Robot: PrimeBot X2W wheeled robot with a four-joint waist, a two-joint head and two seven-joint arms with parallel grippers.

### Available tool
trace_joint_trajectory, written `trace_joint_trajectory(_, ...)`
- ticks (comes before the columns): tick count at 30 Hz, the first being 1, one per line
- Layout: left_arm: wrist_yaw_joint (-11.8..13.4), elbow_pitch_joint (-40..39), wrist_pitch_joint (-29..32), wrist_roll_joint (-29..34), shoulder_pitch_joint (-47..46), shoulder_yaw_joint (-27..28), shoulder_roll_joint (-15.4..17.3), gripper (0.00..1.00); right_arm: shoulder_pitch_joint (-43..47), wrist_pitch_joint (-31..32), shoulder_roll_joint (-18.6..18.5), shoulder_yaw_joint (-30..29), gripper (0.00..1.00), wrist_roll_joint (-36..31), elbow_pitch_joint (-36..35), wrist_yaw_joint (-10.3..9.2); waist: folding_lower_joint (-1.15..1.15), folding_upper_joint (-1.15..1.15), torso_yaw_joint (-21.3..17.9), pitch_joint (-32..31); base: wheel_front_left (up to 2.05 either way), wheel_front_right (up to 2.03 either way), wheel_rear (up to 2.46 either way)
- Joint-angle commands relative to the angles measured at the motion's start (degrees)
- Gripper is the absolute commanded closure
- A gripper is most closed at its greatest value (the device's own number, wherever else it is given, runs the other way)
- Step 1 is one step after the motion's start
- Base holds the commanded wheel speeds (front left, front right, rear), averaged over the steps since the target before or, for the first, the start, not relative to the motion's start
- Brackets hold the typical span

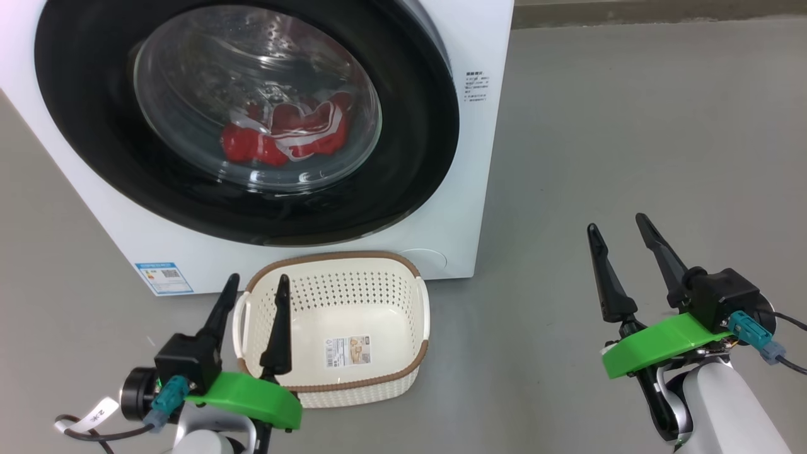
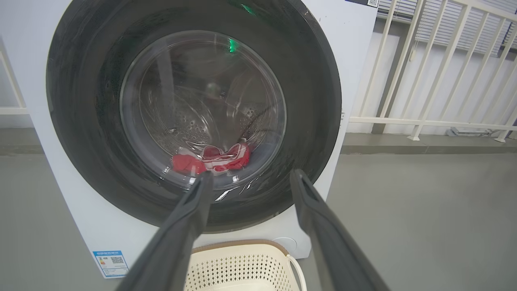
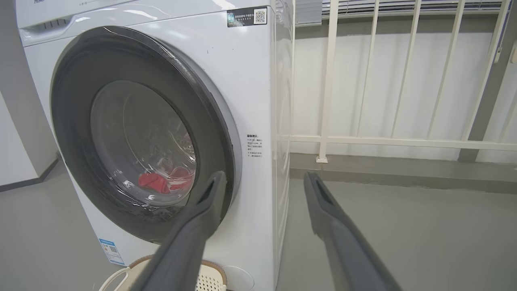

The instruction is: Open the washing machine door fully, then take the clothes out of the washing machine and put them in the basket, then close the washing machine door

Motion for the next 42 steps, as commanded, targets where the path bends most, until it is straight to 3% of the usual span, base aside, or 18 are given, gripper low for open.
trace_joint_trajectory(1,0.32,-1.1,-0.7,-0.07,-1.93,1.9,1.06,0.0,-2.13,-0.36,-0.32,1.18,0.0,0.66,-0.86,-0.04,0.0,0.0,0.08,-0.17,0.0,0.0,0.0)
trace_joint_trajectory(21,0.22,-1.92,-0.7,-0.65,-1.18,1.66,1.05,0.0,-1.8,-0.36,-0.32,1.11,0.0,1.78,0.02,-0.04,0.0,0.0,0.93,-0.21,0.0,0.0,0.0)
trace_joint_trajectory(39,-0.35,-6.64,-0.7,-1.64,-3.87,0.48,1.05,0.0,-6.99,-0.36,-0.32,0.45,0.0,0.67,-0.74,-0.04,0.0,0.0,2.42,7.23,0.0,0.0,0.0)
trace_joint_trajectory(40,-0.32,-6.89,-0.7,-1.63,-3.95,0.36,1.05,0.0,-7.36,-0.36,-0.32,0.52,0.11,0.69,-0.46,-0.04,0.0,0.0,2.45,7.49,0.0,0.0,0.0)
trace_joint_trajectory(42,-0.25,-7.44,-0.7,-1.65,-4.18,0.17,1.05,0.0,-8.24,-0.36,-0.32,0.56,0.65,0.71,-0.01,-0.04,0.0,0.0,2.51,8.21,0.0,0.0,0.0)
